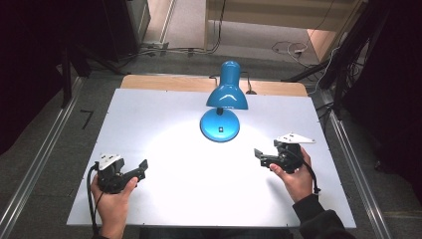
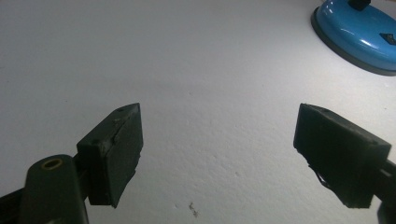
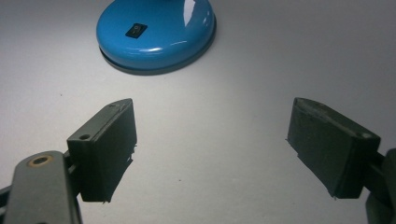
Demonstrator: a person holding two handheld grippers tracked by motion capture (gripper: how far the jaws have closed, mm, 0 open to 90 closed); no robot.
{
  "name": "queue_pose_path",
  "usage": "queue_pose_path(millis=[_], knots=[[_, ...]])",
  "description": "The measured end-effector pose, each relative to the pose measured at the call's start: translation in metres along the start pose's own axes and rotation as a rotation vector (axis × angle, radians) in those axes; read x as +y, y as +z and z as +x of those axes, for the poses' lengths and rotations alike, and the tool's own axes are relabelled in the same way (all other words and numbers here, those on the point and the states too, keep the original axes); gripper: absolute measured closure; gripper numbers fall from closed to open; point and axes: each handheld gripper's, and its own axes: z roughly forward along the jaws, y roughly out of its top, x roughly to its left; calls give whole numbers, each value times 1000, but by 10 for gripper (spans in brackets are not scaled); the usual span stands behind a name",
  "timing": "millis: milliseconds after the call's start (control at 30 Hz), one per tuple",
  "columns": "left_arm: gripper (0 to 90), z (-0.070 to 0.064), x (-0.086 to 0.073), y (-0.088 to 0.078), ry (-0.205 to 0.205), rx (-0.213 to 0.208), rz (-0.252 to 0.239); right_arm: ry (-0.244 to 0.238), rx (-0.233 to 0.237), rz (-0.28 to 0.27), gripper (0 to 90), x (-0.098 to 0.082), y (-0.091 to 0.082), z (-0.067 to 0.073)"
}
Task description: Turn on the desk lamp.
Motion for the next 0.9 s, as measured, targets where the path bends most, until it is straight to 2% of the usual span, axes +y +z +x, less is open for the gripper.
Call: queue_pose_path(millis=[367,667,800,900], knots=[[164,-1,0,0,2,-1,1,36,-53,18,144,-27,-25,-29],[164,-2,0,1,7,-1,3,100,-115,40,144,-53,-43,-56],[164,-2,0,0,6,-1,2,104,-148,55,144,-64,-47,-64],[164,-2,0,0,5,-1,0,134,-202,65,144,-72,-50,-74]])
